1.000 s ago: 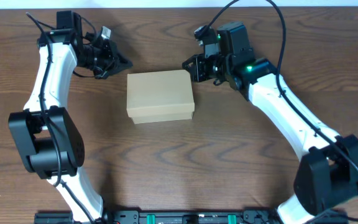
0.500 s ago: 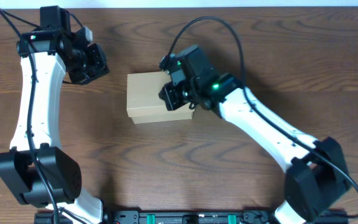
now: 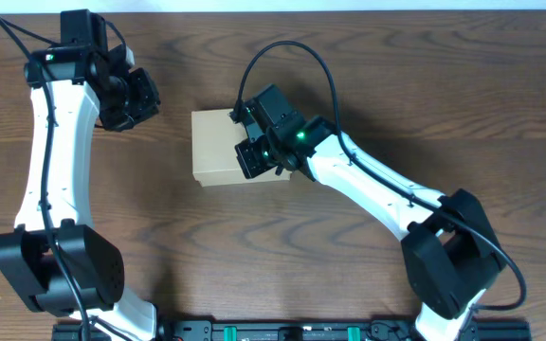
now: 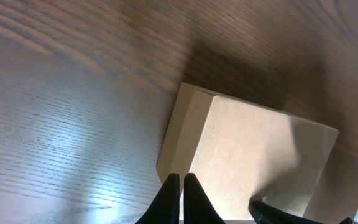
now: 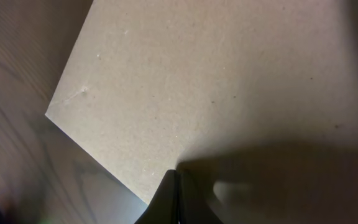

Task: Pack container

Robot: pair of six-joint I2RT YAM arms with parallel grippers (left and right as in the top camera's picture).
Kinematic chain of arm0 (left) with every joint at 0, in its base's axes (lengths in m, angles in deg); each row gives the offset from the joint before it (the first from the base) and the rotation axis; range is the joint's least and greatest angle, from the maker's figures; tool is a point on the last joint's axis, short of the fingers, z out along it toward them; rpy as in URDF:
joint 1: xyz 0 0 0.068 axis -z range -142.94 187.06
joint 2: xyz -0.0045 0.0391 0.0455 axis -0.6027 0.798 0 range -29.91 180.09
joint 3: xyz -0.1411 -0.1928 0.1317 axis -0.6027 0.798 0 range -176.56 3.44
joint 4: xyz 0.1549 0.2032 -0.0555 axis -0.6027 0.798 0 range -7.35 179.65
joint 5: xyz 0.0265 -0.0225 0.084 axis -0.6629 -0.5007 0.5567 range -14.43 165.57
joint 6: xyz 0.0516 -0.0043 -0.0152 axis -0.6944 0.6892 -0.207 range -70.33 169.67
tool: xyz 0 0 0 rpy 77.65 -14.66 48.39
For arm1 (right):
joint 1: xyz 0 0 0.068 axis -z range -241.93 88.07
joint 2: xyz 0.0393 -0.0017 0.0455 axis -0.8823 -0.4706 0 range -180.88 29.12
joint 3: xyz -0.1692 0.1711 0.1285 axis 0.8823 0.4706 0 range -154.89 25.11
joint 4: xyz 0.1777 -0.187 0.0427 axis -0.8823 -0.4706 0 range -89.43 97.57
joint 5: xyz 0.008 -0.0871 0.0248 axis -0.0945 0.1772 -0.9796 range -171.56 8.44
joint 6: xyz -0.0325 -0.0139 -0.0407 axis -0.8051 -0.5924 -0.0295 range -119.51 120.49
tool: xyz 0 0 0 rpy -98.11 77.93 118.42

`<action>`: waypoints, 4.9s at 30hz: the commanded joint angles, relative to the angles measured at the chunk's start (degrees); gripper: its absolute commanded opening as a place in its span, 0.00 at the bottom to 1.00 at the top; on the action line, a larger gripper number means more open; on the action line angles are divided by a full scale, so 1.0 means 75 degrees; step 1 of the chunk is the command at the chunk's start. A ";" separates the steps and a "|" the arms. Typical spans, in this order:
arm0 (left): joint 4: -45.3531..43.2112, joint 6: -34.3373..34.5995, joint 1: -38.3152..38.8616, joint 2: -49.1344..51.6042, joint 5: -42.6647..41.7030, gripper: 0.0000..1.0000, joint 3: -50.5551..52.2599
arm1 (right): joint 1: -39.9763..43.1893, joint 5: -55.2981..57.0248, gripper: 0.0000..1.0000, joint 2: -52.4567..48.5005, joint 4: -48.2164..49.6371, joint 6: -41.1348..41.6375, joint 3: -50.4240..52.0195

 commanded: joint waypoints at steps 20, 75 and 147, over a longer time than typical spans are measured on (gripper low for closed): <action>0.0903 -0.0184 -0.0073 -0.1781 0.0117 0.96 -0.0146 | 0.0653 0.1250 0.99 0.3392 -0.1661 -0.1338 0.0157; -0.2014 -0.5123 0.0050 -1.2383 0.0058 0.95 0.8682 | 0.4884 0.0504 0.99 1.1570 -0.2978 -0.1492 0.5103; -0.3267 -0.2060 0.0475 -1.3578 0.3057 0.95 1.1814 | 0.5386 0.1676 0.99 1.4563 -0.1524 -0.2060 0.9707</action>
